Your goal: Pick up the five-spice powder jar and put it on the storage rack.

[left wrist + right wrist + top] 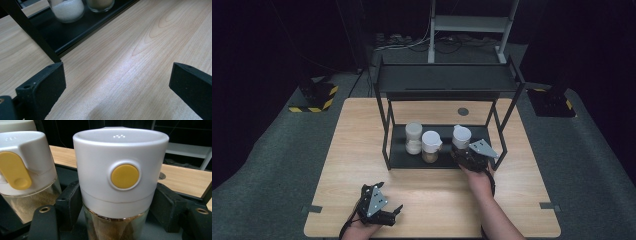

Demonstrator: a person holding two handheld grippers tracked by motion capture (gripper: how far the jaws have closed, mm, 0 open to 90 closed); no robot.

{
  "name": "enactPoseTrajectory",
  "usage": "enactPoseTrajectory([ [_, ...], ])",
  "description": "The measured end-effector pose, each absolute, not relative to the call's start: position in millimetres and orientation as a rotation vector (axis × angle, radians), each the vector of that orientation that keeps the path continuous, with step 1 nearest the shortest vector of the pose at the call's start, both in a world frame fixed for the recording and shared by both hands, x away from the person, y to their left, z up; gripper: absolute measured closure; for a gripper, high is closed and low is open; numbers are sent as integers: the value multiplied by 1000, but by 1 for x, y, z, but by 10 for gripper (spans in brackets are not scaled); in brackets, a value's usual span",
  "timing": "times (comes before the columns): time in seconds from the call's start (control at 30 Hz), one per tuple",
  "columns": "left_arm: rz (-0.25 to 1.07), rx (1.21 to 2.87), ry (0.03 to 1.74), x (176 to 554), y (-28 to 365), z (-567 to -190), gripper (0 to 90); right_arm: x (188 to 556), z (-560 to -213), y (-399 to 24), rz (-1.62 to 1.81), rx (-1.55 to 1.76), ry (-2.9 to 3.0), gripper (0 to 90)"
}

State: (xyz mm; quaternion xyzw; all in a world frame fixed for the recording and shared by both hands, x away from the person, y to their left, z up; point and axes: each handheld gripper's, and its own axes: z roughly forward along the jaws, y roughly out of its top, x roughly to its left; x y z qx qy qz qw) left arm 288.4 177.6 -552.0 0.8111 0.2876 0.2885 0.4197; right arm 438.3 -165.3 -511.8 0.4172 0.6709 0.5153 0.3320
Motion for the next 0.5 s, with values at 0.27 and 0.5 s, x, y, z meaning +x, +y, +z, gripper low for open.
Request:
enactPoseTrajectory([
  [0.27, 726, 2029, 719, 288, 177, -552, 9, 440, -515, -164, 1334, 1099, 1755, 303],
  [0.5, 726, 2029, 718, 288, 178, -552, 9, 442, -516, -163, 1334, 1104, 1755, 303],
])
